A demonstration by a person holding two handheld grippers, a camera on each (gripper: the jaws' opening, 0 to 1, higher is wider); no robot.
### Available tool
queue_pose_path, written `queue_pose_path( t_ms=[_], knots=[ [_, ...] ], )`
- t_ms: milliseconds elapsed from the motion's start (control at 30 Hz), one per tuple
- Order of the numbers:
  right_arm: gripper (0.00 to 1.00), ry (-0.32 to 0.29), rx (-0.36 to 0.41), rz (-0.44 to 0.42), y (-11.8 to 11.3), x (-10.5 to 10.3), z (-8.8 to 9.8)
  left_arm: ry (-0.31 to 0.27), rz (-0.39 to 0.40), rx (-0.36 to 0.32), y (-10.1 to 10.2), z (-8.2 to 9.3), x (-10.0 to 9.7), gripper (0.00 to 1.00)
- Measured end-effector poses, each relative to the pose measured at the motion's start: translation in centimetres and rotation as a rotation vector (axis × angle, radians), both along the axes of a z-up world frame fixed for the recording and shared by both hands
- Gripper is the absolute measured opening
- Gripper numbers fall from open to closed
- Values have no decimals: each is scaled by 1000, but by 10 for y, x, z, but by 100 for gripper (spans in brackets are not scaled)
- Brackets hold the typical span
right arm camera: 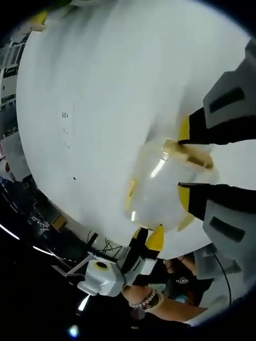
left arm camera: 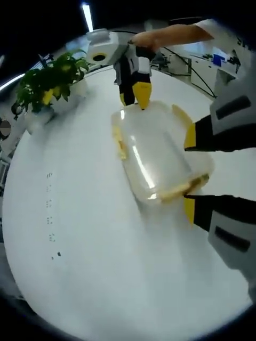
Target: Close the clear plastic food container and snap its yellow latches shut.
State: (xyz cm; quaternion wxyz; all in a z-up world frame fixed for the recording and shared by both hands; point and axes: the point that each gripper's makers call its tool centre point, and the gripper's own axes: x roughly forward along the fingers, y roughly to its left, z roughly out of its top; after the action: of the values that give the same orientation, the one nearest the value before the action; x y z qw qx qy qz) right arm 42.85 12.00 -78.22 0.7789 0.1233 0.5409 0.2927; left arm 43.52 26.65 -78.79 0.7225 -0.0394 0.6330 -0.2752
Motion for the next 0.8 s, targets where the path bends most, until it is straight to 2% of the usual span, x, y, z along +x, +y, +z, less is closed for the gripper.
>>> queue_pose_path(
  t_ms=[133, 167, 200, 400, 633, 800],
  knots=[
    [25, 1, -2, -4, 0, 1, 0, 1, -10, 4, -1, 0, -2, 24],
    [24, 5, 1, -4, -1, 2, -1, 52, 23, -131, -26, 7, -8, 22],
    [24, 6, 5, -7, 0, 3, -1, 13, -3, -9, -1, -3, -2, 22],
    [24, 14, 14, -18, -1, 8, -2, 16, -4, -24, 3, -4, -5, 23],
    [20, 56, 83, -109, -5, 14, -4, 14, -7, -19, 6, -3, -5, 23],
    [19, 62, 85, -130, -5, 12, -2, 11, -8, -15, 7, -2, -4, 23]
  ],
)
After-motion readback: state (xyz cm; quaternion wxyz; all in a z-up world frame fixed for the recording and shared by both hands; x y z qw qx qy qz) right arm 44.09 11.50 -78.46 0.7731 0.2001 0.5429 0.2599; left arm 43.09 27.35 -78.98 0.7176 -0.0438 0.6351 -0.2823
